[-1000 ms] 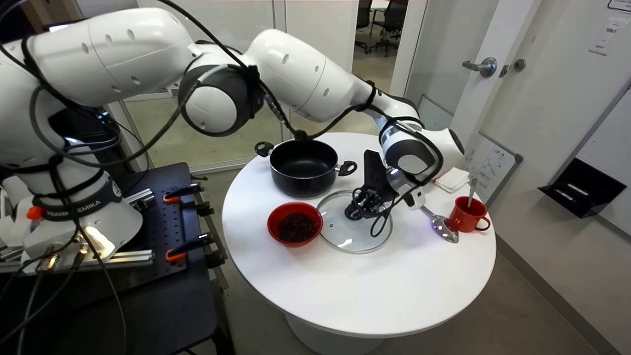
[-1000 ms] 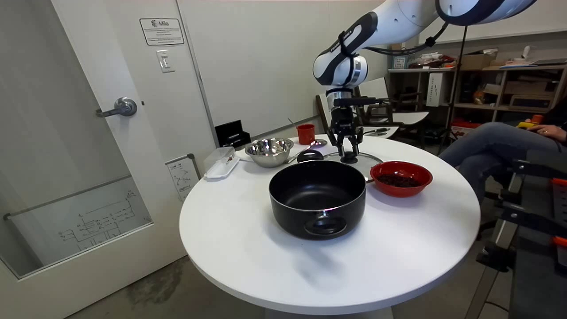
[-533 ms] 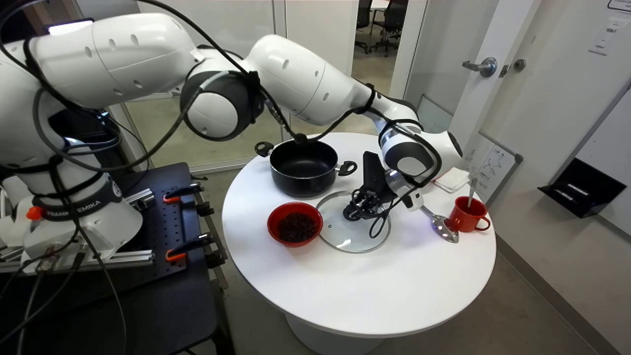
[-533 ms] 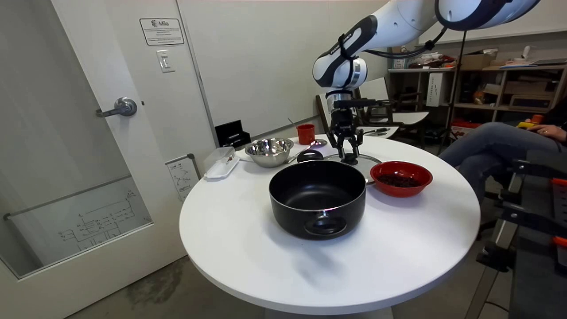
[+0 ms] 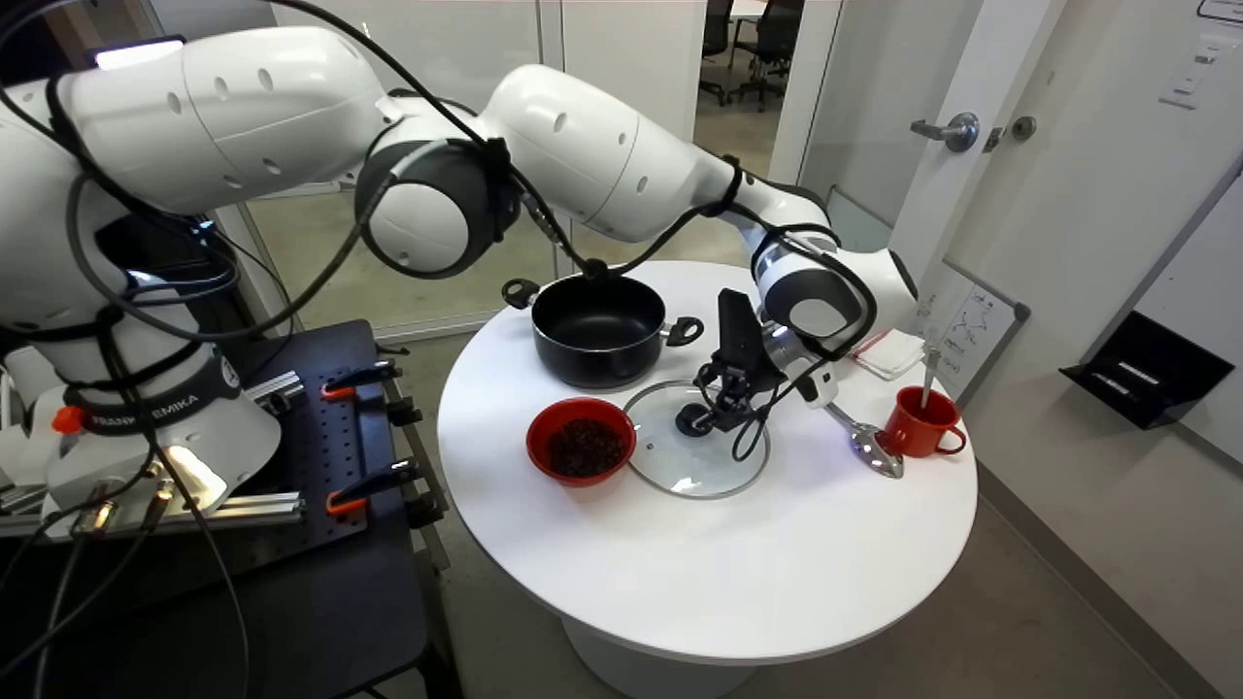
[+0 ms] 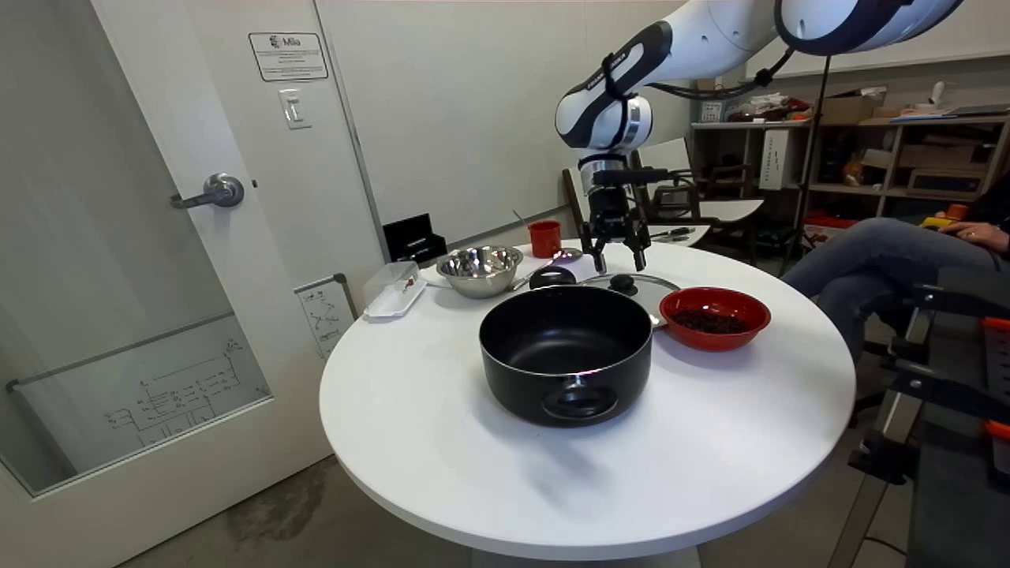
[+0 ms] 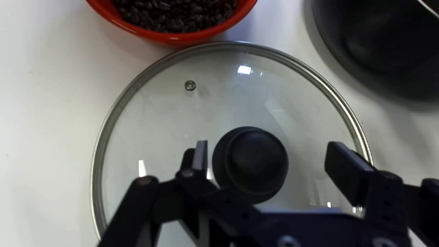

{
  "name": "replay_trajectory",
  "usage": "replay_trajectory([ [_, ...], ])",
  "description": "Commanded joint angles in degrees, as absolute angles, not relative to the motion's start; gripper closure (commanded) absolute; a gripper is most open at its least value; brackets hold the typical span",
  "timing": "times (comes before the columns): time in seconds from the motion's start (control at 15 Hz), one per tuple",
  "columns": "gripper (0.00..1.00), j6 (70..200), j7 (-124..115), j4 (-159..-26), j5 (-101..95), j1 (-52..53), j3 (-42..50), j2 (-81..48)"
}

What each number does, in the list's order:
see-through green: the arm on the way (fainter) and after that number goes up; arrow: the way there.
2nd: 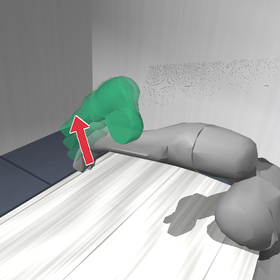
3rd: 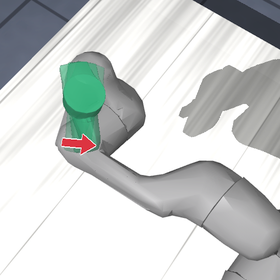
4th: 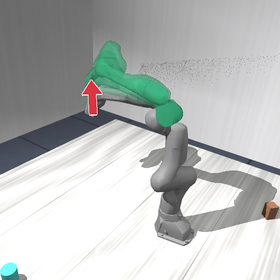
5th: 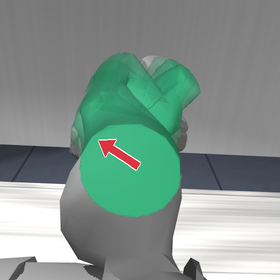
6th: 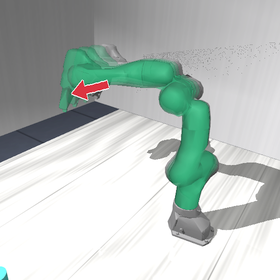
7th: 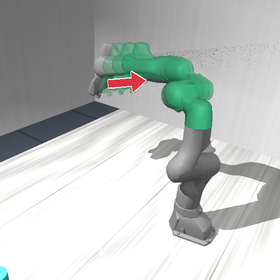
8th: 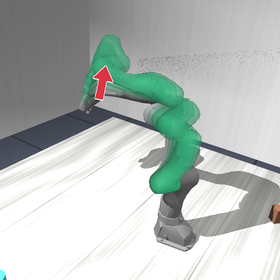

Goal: Pick up the lid from the pot and put it on the table, then pick up the red bowl and pour it's contents in the pot and pick up the lid and put it back on the pot

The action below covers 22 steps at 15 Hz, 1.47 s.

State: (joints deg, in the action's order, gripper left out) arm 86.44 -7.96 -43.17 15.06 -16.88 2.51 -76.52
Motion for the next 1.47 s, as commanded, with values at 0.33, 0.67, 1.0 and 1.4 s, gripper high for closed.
replay_trajectory([
  [0.33,0.00,82.1,-10.2,-40.3,15.4,-15.9,2.2,-73.4],
  [0.67,0.00,85.7,-11.4,-45.5,16.7,-13.7,0.7,-66.6],
  [1.0,0.00,96.2,-12.0,-57.3,15.8,-10.3,0.6,-57.7],
  [1.4,0.00,108.7,-10.2,-72.0,15.9,-7.9,0.7,-50.2],
])
